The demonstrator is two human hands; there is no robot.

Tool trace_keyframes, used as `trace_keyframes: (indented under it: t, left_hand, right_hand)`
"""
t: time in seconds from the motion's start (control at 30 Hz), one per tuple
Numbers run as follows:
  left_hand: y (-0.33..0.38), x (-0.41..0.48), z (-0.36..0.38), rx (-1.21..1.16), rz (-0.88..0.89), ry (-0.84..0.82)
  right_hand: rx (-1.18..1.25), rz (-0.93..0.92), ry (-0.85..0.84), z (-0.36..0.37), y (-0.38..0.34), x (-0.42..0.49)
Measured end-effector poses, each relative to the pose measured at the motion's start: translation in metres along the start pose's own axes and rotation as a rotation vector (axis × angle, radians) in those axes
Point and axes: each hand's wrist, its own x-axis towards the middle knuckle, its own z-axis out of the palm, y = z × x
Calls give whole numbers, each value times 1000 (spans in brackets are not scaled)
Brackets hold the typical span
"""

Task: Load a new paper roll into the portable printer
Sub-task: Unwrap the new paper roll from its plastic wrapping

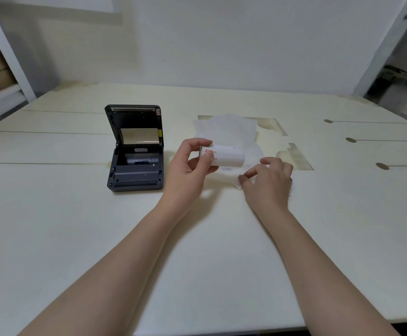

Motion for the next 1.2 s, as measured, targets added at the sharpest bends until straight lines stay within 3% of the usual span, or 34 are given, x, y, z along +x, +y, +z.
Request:
trace_keyframes:
  t: [0.17, 0.33, 0.4, 0.47, 0.63, 0.8, 1.0, 1.2]
  left_hand:
    - [1, 1, -2, -10, -4, 23]
    - [0, 1, -5, -7, -11, 14]
    - [1, 2, -8, 1, 4, 9]
    - [1, 3, -9, 29, 30, 0]
    - [6, 6, -20, 11, 58, 28]
    - [9, 13, -34, 68, 42, 103]
    - [12, 18, -30, 78, 11, 113]
    - [22, 19, -37, -55, -45, 25]
  right_hand:
    - [-33, 0, 129, 5, -2, 0]
    - [395, -61, 397, -9, -4, -1]
    - [596, -143, 342, -16, -15, -4]
    - [622, -195, 216, -20, -29, -6]
    - [771, -121, -174, -24, -61, 0]
    - [872, -111, -382, -10, -68, -10]
    - [902, -78, -418, -14, -61, -7]
    - [990, -46, -311, -16, -56, -9]
